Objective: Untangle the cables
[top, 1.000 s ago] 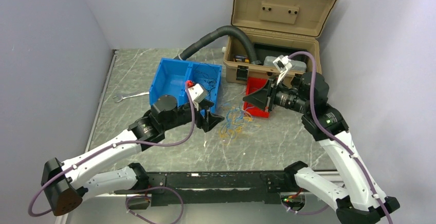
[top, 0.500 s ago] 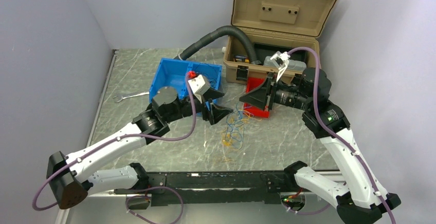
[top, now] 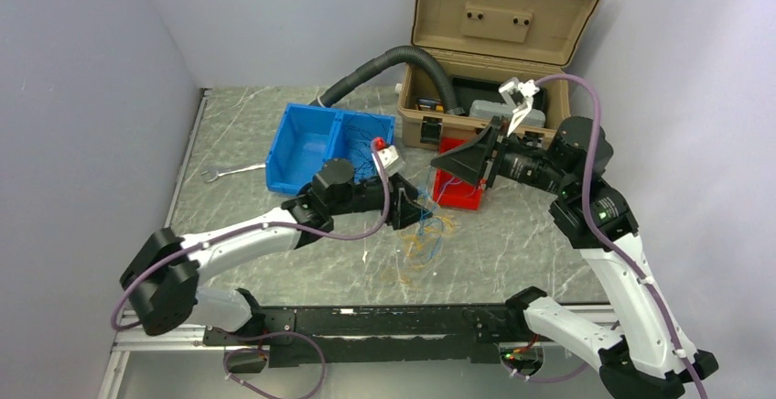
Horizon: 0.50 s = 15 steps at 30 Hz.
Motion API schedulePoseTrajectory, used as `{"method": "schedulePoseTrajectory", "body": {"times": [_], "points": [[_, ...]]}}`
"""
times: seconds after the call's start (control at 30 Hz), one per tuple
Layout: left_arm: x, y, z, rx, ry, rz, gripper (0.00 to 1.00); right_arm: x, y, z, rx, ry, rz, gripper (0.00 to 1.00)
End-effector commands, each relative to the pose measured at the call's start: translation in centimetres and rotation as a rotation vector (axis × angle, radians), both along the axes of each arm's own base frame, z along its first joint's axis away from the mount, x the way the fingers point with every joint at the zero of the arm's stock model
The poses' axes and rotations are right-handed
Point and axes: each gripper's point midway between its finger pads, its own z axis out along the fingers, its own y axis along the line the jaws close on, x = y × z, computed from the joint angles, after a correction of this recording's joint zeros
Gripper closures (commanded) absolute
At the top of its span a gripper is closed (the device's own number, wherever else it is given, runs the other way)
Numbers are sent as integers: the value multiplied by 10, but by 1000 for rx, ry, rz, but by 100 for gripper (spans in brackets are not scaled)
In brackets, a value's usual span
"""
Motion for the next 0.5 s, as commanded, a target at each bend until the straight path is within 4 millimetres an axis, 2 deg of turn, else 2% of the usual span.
{"method": "schedulePoseTrajectory", "body": {"times": [0.0, 0.1, 0.17, 0.3, 0.47], "points": [[8, -14, -45, 37, 114, 63, 46, -12, -14, 68, 124, -153, -70, 100], [19, -16, -91, 141, 199, 143, 54, -14, -24, 94, 162, -196, -130, 100], [18, -18, -113, 179, 256, 153, 56, -14, -36, 108, 173, -219, -202, 100], [18, -12, -147, 239, 319, 195, 62, -11, -65, 133, 195, -263, -376, 100], [11, 7, -177, 306, 366, 240, 69, -12, -105, 157, 223, -327, -582, 100]]}}
